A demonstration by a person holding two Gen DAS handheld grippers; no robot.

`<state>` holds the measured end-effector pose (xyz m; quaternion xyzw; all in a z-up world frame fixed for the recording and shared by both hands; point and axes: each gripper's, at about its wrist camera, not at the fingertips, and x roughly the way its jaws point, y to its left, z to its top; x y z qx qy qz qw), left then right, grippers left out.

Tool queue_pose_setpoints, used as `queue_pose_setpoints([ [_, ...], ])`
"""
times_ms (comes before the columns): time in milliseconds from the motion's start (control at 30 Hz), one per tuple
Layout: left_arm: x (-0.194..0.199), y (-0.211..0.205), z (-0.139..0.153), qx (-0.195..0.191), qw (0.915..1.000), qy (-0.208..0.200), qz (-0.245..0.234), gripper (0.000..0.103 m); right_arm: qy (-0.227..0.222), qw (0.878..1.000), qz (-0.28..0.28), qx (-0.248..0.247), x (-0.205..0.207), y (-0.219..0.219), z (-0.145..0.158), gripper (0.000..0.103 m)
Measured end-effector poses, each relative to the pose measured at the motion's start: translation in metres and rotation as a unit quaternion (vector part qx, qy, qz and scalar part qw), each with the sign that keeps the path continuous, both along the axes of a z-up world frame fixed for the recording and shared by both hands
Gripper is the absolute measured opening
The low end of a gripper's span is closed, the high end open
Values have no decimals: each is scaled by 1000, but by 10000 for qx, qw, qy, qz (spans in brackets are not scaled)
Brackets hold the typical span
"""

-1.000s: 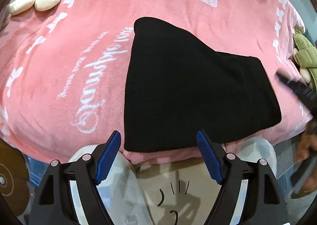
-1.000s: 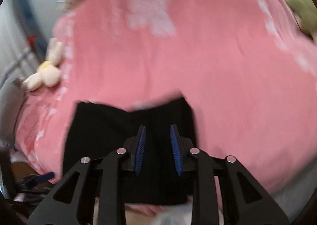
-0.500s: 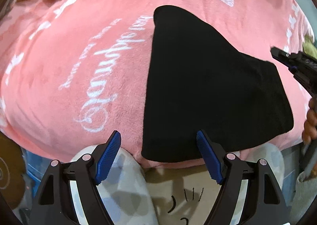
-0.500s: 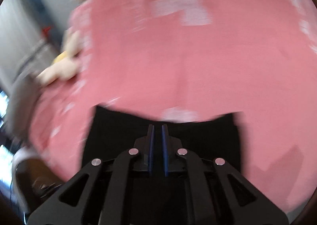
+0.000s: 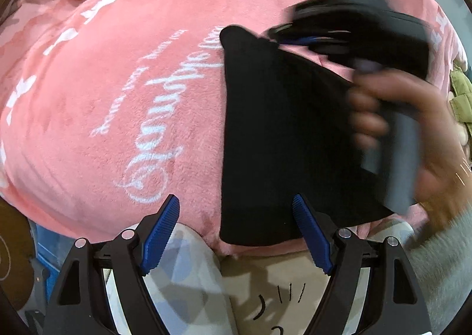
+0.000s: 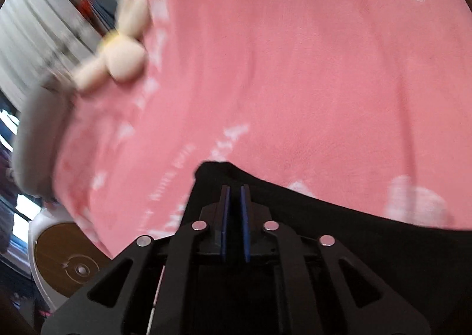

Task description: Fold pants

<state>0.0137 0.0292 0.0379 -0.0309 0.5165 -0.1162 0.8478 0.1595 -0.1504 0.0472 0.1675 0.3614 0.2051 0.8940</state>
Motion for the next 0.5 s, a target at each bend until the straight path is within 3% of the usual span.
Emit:
queue_pose_setpoints([
  [133,0,2,-4,-49,10000,22,25,78,-72,9976,-630,-276,-55,-61,-7,8],
  [233,2,1,-8,-7,10000,49,-36,78,544,9862,-1302,-861,-64,-109,-44,0],
  [300,2,-3,-6,63,9999,61,-76,78,526,9885,-1373,-347,-80,-127,-40,2],
  [400,-3,-4,-1,223,9997,-54,-95,78,16,9892,-1379,-500,-113,-116,-10,6],
  [500,-12,5,5,315,9995,-65,-12,78,-160,9968,-743,-267,-134,-78,-4,6],
])
